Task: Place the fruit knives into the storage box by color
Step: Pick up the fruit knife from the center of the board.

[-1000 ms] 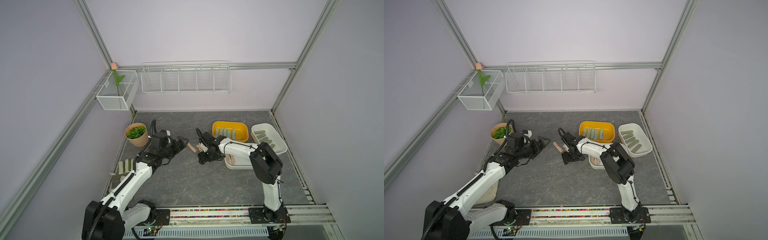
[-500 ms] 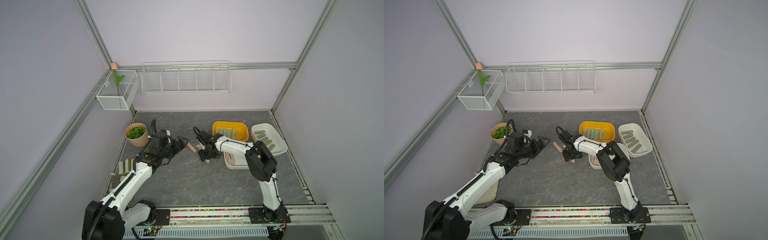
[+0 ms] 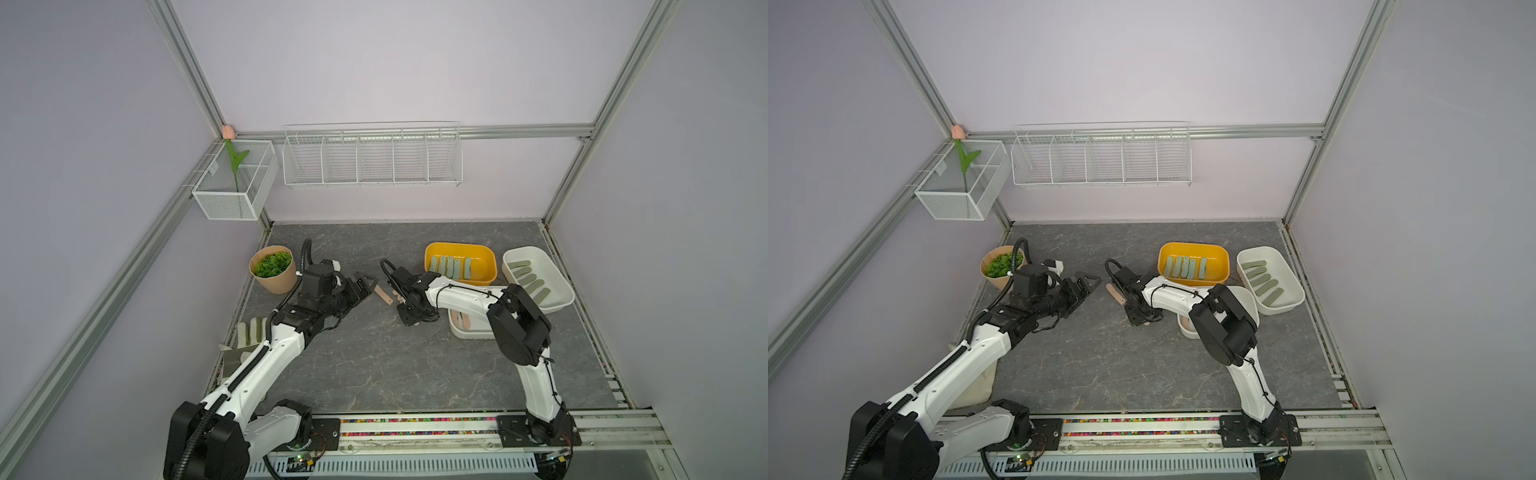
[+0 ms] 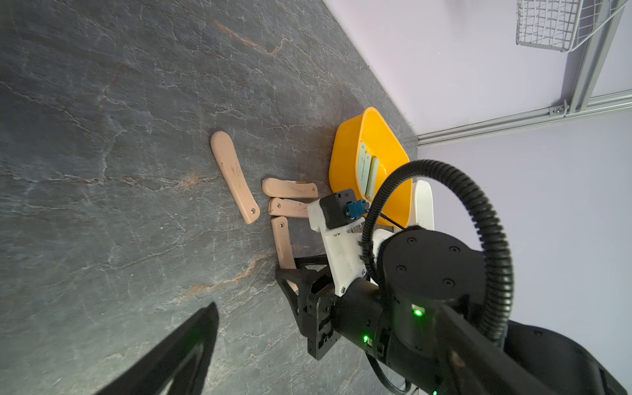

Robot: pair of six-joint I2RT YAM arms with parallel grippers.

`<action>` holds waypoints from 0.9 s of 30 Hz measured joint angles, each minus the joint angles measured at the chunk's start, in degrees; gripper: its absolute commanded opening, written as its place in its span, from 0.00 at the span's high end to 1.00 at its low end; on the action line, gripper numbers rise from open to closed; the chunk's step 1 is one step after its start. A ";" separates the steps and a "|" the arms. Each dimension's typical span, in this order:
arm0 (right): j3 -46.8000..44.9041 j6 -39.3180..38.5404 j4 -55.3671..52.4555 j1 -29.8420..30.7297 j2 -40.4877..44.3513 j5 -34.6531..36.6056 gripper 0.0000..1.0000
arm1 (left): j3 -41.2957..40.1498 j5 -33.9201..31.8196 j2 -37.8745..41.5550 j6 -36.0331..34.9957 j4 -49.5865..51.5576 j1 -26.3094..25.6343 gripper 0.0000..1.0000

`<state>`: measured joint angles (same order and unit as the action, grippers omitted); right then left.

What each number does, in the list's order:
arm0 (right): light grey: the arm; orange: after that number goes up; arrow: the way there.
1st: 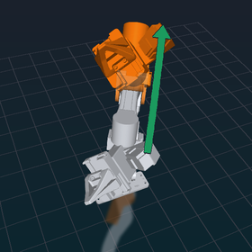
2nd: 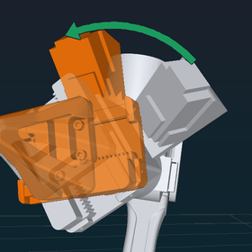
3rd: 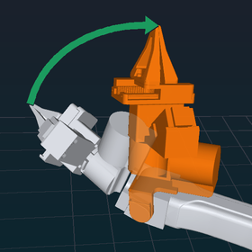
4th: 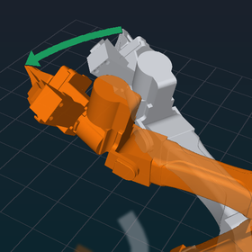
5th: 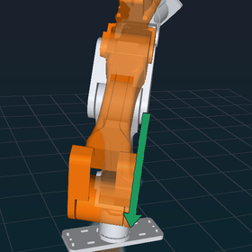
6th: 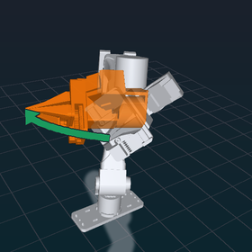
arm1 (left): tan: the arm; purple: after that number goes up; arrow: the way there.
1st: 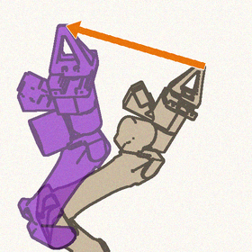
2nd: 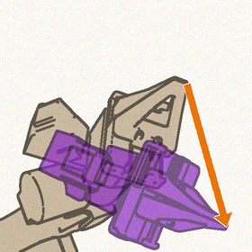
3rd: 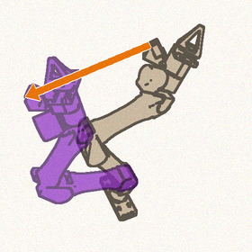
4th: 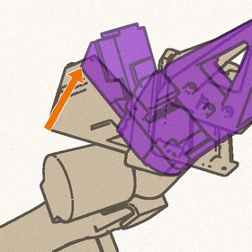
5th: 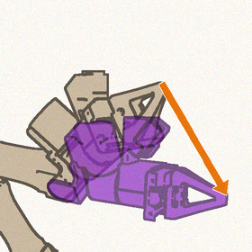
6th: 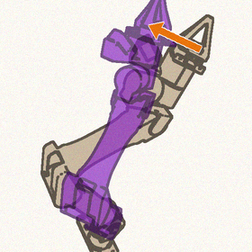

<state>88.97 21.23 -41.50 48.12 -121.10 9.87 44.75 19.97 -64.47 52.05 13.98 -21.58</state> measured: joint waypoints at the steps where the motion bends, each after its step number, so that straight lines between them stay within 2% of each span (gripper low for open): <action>1: -0.04 -0.04 0.02 0.07 0.00 0.00 0.71 | 0.00 0.00 0.00 0.02 0.00 0.00 0.01; 6: -0.63 -0.07 0.66 0.76 0.26 0.90 0.74 | 0.00 -0.02 0.46 0.07 0.00 0.00 0.01; 14: -5.16 0.61 1.49 2.45 3.69 0.17 0.75 | 0.00 -0.02 1.55 0.24 0.07 0.00 0.01; 27: -10.12 2.27 1.70 1.31 19.21 -0.90 0.75 | 0.02 0.24 2.19 2.40 -1.01 -0.37 0.01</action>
<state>78.85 23.51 -39.79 49.43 -101.89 8.97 44.77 20.21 -62.28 54.46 12.97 -21.96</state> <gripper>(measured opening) 0.256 0.993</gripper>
